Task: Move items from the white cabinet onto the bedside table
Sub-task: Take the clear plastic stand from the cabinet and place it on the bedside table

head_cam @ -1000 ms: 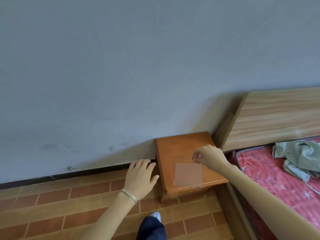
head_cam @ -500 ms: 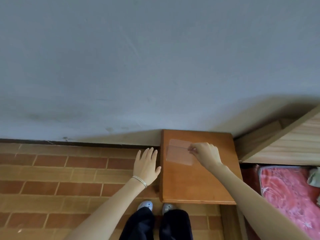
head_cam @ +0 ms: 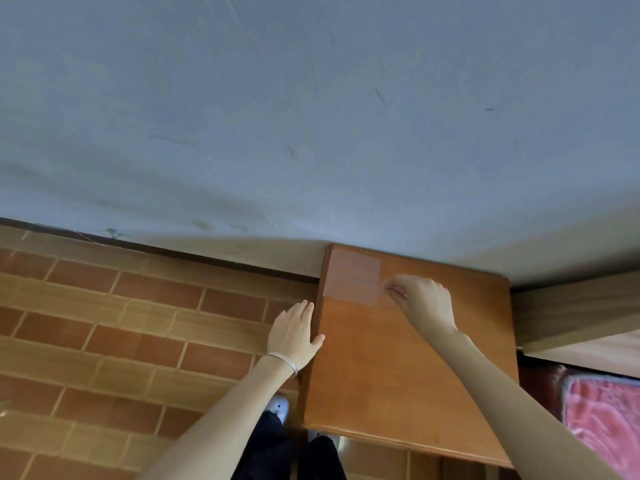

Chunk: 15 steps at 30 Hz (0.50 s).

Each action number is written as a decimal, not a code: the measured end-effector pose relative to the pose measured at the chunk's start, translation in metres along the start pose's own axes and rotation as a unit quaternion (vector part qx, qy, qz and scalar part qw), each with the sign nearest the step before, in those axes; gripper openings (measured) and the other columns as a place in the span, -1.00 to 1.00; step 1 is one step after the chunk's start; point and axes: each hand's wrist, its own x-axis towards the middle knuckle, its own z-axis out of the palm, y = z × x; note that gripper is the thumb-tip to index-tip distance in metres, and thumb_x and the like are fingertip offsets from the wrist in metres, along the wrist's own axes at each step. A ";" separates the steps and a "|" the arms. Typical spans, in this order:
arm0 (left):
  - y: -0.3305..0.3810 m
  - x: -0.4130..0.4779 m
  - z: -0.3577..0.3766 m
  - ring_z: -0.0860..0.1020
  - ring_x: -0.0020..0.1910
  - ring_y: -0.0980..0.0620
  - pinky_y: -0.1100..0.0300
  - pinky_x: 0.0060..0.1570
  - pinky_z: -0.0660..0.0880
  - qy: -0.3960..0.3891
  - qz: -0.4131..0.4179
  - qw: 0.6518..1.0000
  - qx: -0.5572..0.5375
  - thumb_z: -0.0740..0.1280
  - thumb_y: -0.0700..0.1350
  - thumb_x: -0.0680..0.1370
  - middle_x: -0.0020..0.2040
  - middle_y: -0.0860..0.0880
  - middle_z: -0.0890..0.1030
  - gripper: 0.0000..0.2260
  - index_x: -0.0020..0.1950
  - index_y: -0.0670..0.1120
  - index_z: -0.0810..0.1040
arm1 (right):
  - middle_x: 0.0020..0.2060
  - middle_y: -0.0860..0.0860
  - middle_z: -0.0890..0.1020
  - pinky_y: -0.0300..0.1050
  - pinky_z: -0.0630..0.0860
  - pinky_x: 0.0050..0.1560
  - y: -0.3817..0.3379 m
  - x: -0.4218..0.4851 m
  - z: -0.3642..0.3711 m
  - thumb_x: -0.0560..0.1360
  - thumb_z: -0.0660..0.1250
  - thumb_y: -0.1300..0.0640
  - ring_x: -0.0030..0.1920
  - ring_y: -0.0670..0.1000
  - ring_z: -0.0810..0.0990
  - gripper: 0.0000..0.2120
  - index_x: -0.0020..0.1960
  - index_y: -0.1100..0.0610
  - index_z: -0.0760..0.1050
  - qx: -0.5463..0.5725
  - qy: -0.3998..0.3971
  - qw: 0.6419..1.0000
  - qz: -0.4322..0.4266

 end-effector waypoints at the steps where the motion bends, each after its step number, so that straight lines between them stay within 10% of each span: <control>1: 0.002 0.005 0.005 0.10 0.50 0.05 0.15 0.43 0.12 -0.005 -0.009 1.000 -0.025 0.15 0.18 0.59 0.54 -0.02 0.12 -0.38 0.54 -0.08 0.06 | -0.20 -0.09 0.67 -0.10 0.48 -0.30 0.003 0.002 0.003 0.44 0.41 0.08 -0.18 0.08 0.62 -0.96 -0.12 -0.01 0.62 0.007 0.009 1.000 -0.005; 15: 0.031 0.060 0.013 0.14 0.49 0.01 0.07 0.35 0.26 -0.036 -0.096 0.951 -0.293 0.29 0.10 0.55 0.55 0.04 0.03 -0.30 0.55 -0.04 -0.01 | -0.44 -0.08 0.61 -0.27 0.29 -0.53 0.018 0.029 0.017 0.35 0.50 0.18 -0.49 0.04 0.54 -0.91 -0.26 0.03 0.61 -0.019 0.153 0.985 -0.080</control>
